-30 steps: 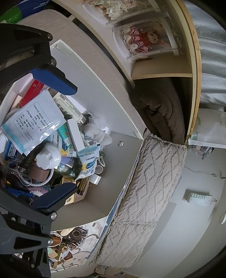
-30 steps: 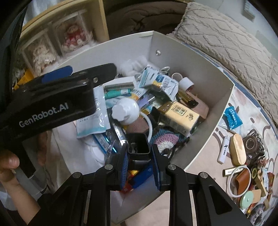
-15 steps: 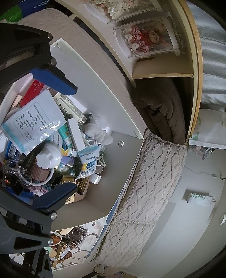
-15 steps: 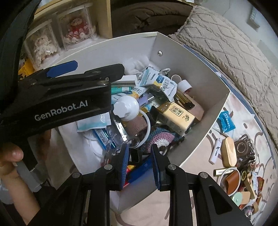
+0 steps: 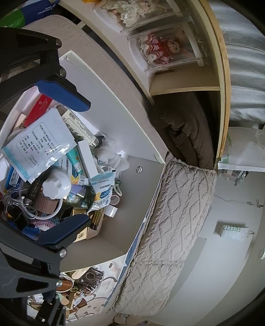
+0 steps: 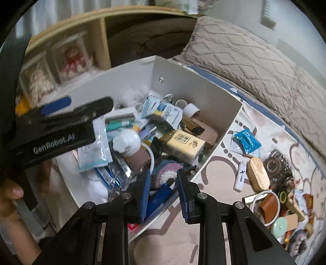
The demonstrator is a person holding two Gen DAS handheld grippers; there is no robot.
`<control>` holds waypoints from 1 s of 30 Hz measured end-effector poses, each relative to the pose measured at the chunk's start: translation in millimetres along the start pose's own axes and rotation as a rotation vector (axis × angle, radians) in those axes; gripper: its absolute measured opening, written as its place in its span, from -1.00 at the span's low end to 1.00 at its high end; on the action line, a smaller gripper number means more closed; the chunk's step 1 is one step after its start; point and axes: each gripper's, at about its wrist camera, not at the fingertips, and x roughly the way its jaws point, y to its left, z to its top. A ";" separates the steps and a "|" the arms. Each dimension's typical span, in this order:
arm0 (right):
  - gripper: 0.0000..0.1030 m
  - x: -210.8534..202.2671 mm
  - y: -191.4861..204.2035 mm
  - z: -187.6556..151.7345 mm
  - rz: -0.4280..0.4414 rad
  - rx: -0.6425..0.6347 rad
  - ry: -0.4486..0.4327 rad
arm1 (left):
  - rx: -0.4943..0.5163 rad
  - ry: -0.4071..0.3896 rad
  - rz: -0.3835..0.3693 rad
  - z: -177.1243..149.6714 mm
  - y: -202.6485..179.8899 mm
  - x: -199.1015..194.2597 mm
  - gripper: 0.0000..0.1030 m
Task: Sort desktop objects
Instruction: 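Open the right tool to release the black cup into the white box, then move both open tools back over to the pile on the bed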
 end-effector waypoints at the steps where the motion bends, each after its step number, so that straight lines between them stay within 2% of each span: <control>1: -0.18 -3.5 -2.4 -0.7 0.009 0.009 -0.029 | 0.003 -0.005 0.003 -0.1 -1.0 -0.8 0.97; 2: 0.53 -5.3 -3.6 -0.9 -0.003 0.015 -0.041 | 0.004 -0.010 0.007 -0.2 -2.0 -1.6 0.97; 3: 0.99 -7.7 -4.4 -1.4 -0.029 0.023 -0.061 | 0.005 -0.014 0.010 -0.5 -2.7 -2.4 1.00; 4: 1.00 -12.5 -5.5 -2.5 -0.038 0.027 -0.102 | 0.009 -0.014 0.012 -0.6 -3.6 -3.0 1.00; 9: 1.00 -22.3 -21.3 -4.8 -0.029 0.101 -0.164 | 0.023 -0.021 0.016 -0.2 -8.2 -6.0 1.00; 20: 1.00 -34.7 -47.5 -19.9 -0.079 0.176 -0.216 | 0.067 -0.032 0.006 -3.1 -29.2 -10.9 1.00; 30: 1.00 -83.9 -80.8 -45.2 -0.207 0.224 -0.358 | 0.076 -0.074 -0.070 -4.3 -60.1 -31.0 1.00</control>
